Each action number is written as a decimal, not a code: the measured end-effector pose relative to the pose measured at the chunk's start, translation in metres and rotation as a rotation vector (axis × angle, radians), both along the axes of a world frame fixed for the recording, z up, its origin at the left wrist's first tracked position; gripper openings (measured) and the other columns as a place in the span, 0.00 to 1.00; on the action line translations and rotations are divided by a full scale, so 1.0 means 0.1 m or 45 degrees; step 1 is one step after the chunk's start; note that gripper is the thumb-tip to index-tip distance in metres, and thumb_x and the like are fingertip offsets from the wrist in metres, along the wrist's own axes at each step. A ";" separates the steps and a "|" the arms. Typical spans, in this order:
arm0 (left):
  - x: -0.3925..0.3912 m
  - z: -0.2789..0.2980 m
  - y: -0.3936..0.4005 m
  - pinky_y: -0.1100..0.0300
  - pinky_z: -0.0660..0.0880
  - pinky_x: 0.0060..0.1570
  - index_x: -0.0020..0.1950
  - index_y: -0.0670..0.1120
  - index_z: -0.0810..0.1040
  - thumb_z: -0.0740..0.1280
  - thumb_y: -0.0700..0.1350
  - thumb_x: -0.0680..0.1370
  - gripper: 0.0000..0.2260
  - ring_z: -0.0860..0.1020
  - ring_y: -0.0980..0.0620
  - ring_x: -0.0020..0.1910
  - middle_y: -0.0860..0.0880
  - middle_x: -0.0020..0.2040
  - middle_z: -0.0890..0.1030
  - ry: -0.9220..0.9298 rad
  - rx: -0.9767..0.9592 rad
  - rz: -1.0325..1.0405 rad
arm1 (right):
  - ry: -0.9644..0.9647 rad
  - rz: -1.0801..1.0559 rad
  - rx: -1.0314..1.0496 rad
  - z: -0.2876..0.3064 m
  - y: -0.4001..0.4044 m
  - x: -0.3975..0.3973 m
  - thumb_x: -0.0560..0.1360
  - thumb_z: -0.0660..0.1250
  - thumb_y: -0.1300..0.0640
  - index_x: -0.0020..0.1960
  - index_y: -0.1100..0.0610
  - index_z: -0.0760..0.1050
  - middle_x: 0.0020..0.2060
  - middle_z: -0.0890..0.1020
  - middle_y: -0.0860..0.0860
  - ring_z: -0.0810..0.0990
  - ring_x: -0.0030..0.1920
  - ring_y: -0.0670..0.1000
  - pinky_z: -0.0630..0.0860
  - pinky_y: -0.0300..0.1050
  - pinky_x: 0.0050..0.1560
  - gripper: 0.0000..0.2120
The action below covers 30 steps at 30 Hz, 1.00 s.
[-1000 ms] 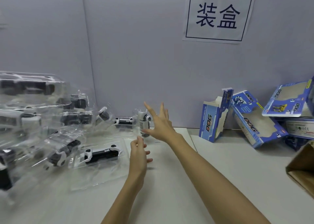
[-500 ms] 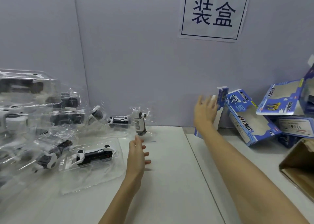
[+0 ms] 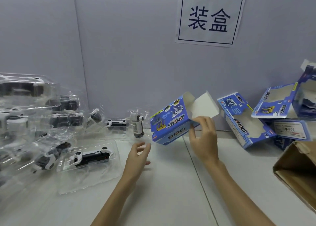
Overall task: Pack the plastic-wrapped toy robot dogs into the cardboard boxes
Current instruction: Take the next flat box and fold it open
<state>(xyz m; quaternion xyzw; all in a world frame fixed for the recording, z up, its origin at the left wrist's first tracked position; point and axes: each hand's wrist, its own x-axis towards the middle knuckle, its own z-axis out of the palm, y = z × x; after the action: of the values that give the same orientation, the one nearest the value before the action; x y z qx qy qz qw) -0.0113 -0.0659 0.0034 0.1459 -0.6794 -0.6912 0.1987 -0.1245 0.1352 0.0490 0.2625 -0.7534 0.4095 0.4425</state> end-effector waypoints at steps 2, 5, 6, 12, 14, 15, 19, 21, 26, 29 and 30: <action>0.01 0.01 0.01 0.54 0.79 0.56 0.72 0.55 0.71 0.66 0.62 0.81 0.22 0.81 0.50 0.59 0.51 0.67 0.75 0.030 -0.026 0.023 | -0.002 0.085 -0.116 -0.13 0.01 0.12 0.75 0.70 0.73 0.53 0.63 0.78 0.52 0.80 0.55 0.79 0.54 0.56 0.79 0.49 0.52 0.09; 0.04 0.06 0.00 0.52 0.77 0.61 0.72 0.59 0.71 0.67 0.67 0.74 0.29 0.78 0.51 0.66 0.54 0.70 0.74 0.097 -0.081 0.019 | -0.075 0.234 -0.288 -0.24 0.04 0.24 0.78 0.67 0.72 0.49 0.63 0.78 0.53 0.81 0.54 0.80 0.58 0.52 0.82 0.48 0.48 0.06; 0.05 0.07 0.00 0.56 0.77 0.57 0.70 0.60 0.73 0.69 0.68 0.72 0.28 0.78 0.52 0.65 0.56 0.69 0.76 0.099 -0.099 -0.005 | -0.128 0.284 -0.348 -0.24 0.05 0.26 0.79 0.66 0.70 0.48 0.62 0.78 0.53 0.81 0.52 0.80 0.59 0.52 0.83 0.48 0.46 0.05; 0.04 0.07 0.00 0.58 0.83 0.45 0.57 0.58 0.68 0.82 0.64 0.66 0.30 0.86 0.55 0.53 0.55 0.58 0.83 0.196 -0.043 -0.033 | -0.426 0.557 -0.609 -0.17 0.14 0.30 0.81 0.62 0.74 0.43 0.56 0.79 0.48 0.84 0.47 0.83 0.58 0.53 0.82 0.40 0.41 0.16; 0.06 0.09 -0.02 0.59 0.81 0.45 0.63 0.59 0.69 0.82 0.64 0.64 0.35 0.87 0.53 0.48 0.52 0.54 0.87 0.183 0.054 -0.104 | -0.457 0.591 -0.615 -0.15 0.15 0.32 0.81 0.62 0.73 0.43 0.57 0.79 0.45 0.85 0.50 0.84 0.54 0.55 0.83 0.43 0.43 0.15; 0.08 0.11 -0.04 0.58 0.80 0.45 0.65 0.57 0.73 0.81 0.64 0.64 0.34 0.87 0.50 0.47 0.50 0.51 0.88 0.167 0.071 -0.168 | -0.479 0.616 -0.617 -0.14 0.14 0.34 0.82 0.62 0.72 0.44 0.57 0.79 0.45 0.86 0.50 0.85 0.54 0.55 0.83 0.43 0.44 0.14; 0.11 0.12 -0.06 0.54 0.79 0.46 0.64 0.53 0.80 0.78 0.62 0.71 0.26 0.86 0.46 0.47 0.46 0.52 0.87 0.201 0.079 -0.261 | -0.761 0.816 -0.954 -0.08 0.08 0.38 0.84 0.57 0.69 0.53 0.58 0.81 0.51 0.87 0.51 0.84 0.57 0.51 0.83 0.42 0.48 0.15; 0.10 0.13 -0.03 0.58 0.80 0.42 0.71 0.61 0.73 0.77 0.61 0.74 0.27 0.86 0.50 0.45 0.50 0.50 0.87 0.273 0.006 -0.197 | -0.938 0.944 -1.191 -0.06 0.05 0.38 0.83 0.58 0.68 0.61 0.54 0.80 0.59 0.85 0.52 0.82 0.63 0.48 0.81 0.47 0.54 0.17; 0.11 0.14 0.09 0.59 0.82 0.50 0.72 0.76 0.66 0.69 0.62 0.79 0.24 0.83 0.55 0.60 0.55 0.61 0.84 0.278 -0.108 -0.300 | -0.849 0.831 -1.079 -0.08 -0.06 0.48 0.85 0.63 0.58 0.69 0.48 0.74 0.68 0.79 0.49 0.82 0.63 0.43 0.80 0.42 0.54 0.14; 0.15 0.13 0.10 0.63 0.81 0.52 0.71 0.75 0.65 0.66 0.58 0.82 0.21 0.83 0.57 0.60 0.58 0.63 0.83 0.256 -0.143 -0.544 | -0.668 0.782 -0.802 -0.08 -0.05 0.54 0.82 0.67 0.46 0.74 0.49 0.68 0.71 0.77 0.50 0.82 0.64 0.48 0.83 0.41 0.50 0.23; 0.15 0.13 0.11 0.63 0.81 0.53 0.71 0.75 0.65 0.68 0.58 0.82 0.21 0.83 0.59 0.60 0.58 0.64 0.82 0.276 -0.151 -0.548 | -0.616 0.772 -0.700 -0.07 -0.04 0.56 0.80 0.67 0.45 0.76 0.49 0.67 0.72 0.76 0.49 0.81 0.66 0.51 0.84 0.48 0.53 0.26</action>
<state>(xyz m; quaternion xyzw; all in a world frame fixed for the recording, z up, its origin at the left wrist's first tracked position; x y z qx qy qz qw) 0.0041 -0.0553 0.0165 -0.0891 -0.7088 -0.6882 0.1267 -0.0687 0.1309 0.0422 0.2409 -0.5879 0.7538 0.1680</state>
